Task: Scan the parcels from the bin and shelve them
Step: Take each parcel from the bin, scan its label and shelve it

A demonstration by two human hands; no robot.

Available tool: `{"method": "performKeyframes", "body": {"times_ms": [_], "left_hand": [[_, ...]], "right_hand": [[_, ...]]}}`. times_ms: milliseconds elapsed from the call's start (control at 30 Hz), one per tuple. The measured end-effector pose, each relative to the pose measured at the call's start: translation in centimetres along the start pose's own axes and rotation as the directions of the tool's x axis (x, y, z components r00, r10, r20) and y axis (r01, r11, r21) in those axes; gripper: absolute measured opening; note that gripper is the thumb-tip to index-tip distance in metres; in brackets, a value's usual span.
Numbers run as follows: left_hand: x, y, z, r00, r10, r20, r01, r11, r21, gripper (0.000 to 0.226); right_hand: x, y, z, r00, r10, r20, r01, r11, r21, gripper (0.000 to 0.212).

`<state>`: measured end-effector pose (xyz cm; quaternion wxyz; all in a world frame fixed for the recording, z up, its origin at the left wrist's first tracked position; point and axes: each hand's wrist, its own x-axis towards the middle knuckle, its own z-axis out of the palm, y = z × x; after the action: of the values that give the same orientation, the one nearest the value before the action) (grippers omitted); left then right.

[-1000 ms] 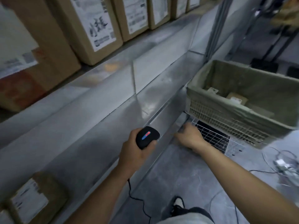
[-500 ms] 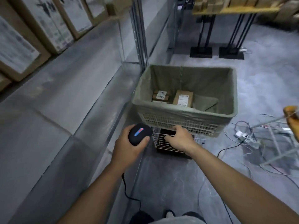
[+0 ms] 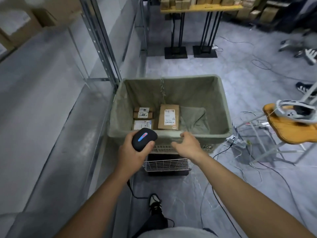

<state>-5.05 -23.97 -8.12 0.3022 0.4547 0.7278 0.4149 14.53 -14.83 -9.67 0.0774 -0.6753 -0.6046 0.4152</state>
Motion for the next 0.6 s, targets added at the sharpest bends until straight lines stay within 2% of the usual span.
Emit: {"method": "performKeyframes", "body": {"times_ms": [200, 333, 600], "left_hand": [[7.3, -0.5, 1.3, 0.999, -0.012, 0.033, 0.015, 0.998, -0.067, 0.048], [10.8, -1.2, 2.3, 0.999, -0.037, 0.03, 0.039, 0.997, -0.069, 0.051], [15.7, -1.8, 5.5, 0.992, -0.124, -0.005, 0.124, 0.992, -0.016, 0.055]], "right_hand": [[5.8, -2.6, -0.9, 0.998, 0.034, -0.061, -0.03, 0.998, 0.058, 0.061], [9.7, -3.6, -0.4, 0.995, 0.043, -0.092, -0.037, 0.997, 0.073, 0.062], [19.8, -3.0, 1.8, 0.987, 0.153, -0.049, -0.151, 0.987, 0.055, 0.066]]}}
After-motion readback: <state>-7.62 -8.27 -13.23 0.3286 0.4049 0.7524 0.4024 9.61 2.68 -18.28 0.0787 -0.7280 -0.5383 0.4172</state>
